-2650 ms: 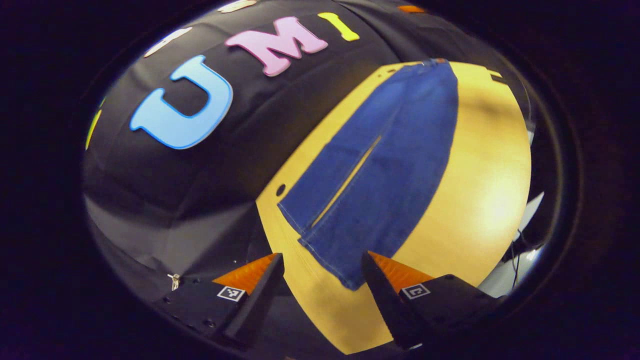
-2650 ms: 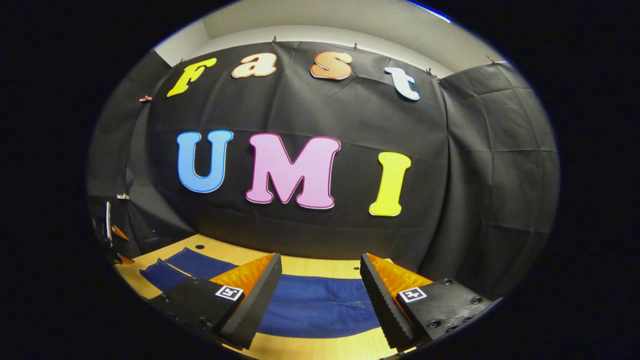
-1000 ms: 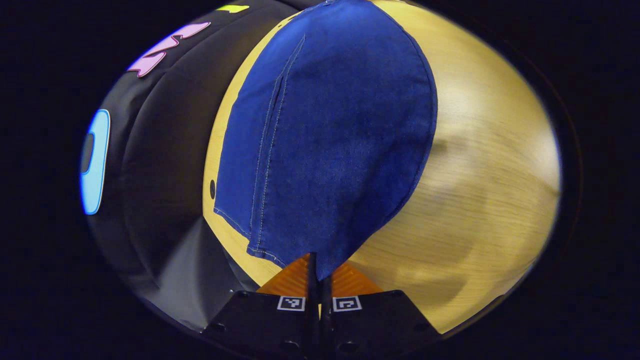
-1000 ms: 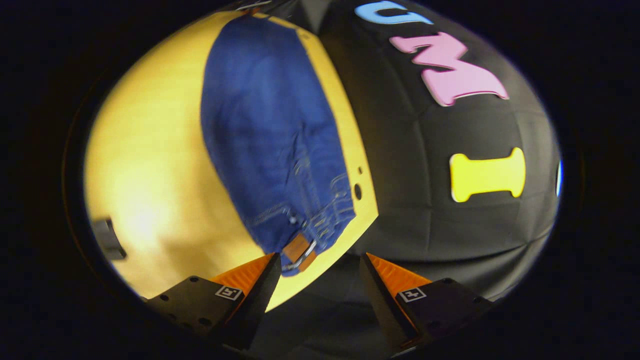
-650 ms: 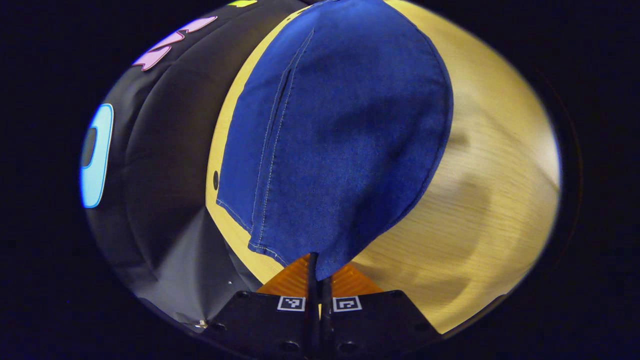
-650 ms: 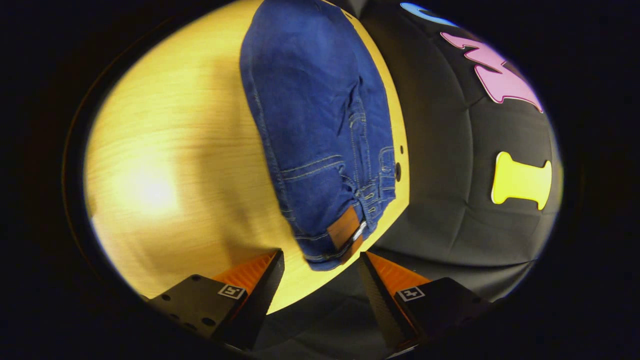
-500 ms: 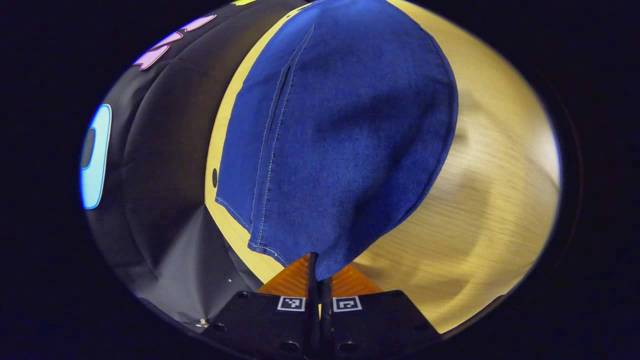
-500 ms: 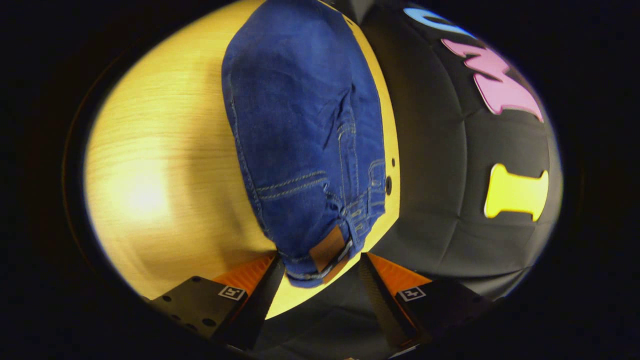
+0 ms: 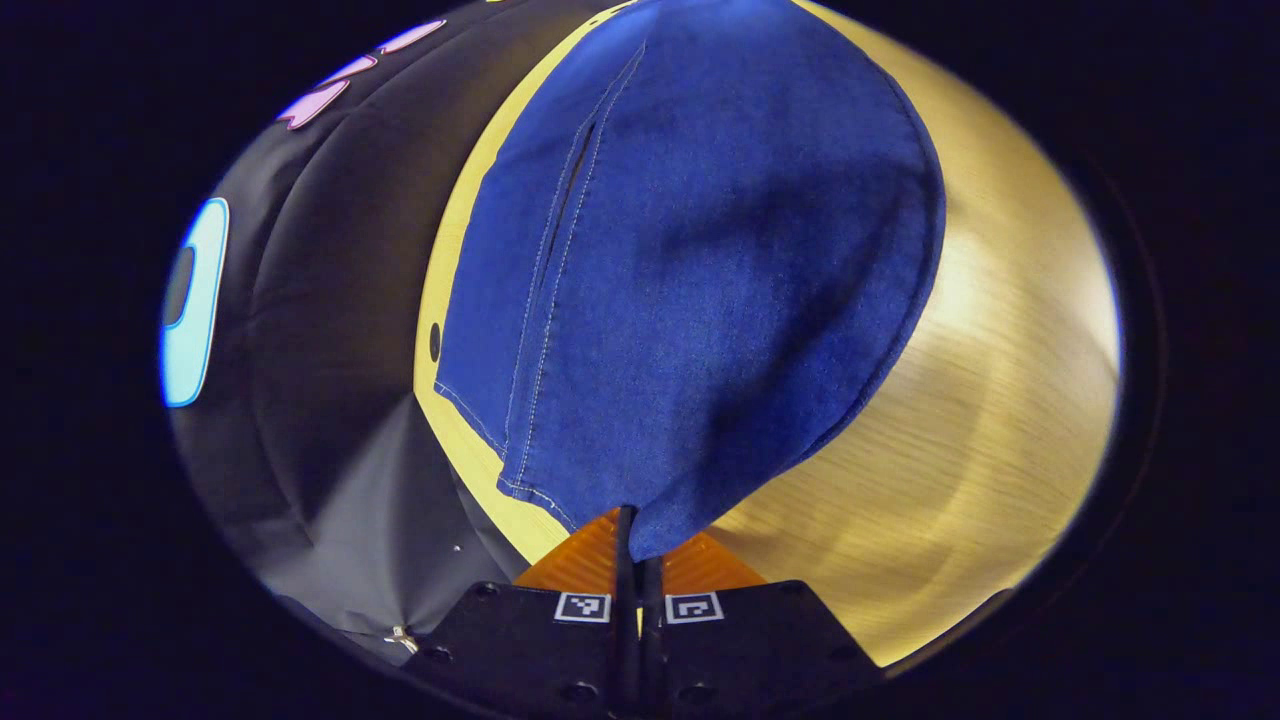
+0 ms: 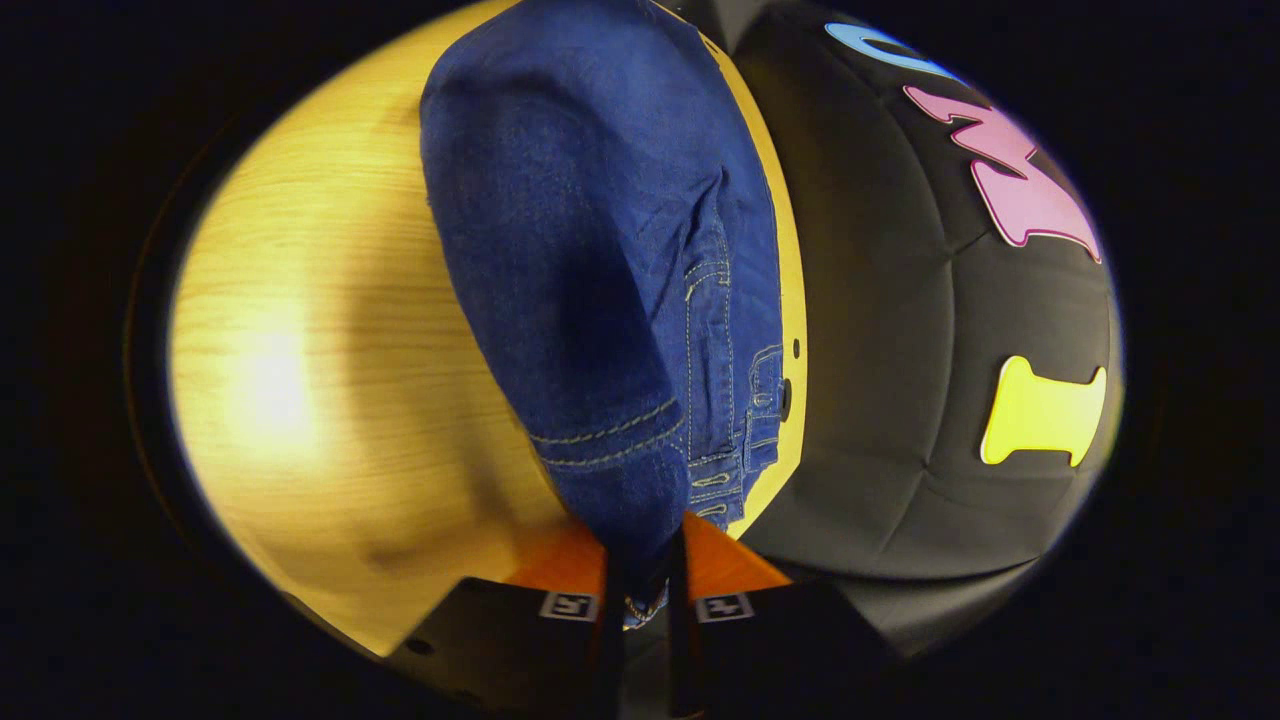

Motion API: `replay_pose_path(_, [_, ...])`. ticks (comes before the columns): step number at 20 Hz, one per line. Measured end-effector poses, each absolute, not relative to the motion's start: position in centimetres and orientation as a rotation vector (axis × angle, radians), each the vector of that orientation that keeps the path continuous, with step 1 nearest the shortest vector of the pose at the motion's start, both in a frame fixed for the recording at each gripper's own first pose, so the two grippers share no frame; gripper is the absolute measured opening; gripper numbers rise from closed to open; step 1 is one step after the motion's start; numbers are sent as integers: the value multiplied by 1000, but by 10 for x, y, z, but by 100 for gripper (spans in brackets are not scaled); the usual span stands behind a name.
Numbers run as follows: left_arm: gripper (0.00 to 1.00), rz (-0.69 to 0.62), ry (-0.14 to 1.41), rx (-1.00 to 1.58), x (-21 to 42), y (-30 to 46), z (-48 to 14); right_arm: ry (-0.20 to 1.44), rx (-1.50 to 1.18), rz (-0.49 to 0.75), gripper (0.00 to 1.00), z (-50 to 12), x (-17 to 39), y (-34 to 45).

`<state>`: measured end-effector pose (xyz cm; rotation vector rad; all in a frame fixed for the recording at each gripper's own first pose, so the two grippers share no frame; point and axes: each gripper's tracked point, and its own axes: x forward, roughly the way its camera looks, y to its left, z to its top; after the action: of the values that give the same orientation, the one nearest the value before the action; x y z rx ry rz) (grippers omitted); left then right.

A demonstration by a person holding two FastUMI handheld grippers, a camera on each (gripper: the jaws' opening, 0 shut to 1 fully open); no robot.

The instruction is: Grasp the waist and the cuffs of the jeans and fold them to make the two legs overlap; first hold the waist and fold one-third of the jeans toward the cuffs, then hold the cuffs and fold the remaining one-third in the same direction to finish folding.

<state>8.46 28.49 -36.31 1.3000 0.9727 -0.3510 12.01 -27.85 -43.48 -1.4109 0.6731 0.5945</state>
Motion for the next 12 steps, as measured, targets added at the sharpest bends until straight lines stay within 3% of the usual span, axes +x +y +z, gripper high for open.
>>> replay_pose_path(1, [6,-348,975,1298,84,286,-362,699,-1376,609,14,-435,117,-279])
replay_pose_path(2, [6,-353,981,1282,82,285,-363,732,-1338,628,10,-434,111,-279])
replay_pose_path(7, [6,-375,1069,1026,74,281,-373,795,-1372,744,7,-419,71,-276])
replay_pose_path(10, [6,-329,1136,766,77,264,-364,803,-1308,687,7,-394,98,-275])
replay_pose_path(12, [6,-363,1145,685,84,252,-351,781,-1264,650,7,-371,117,-273])
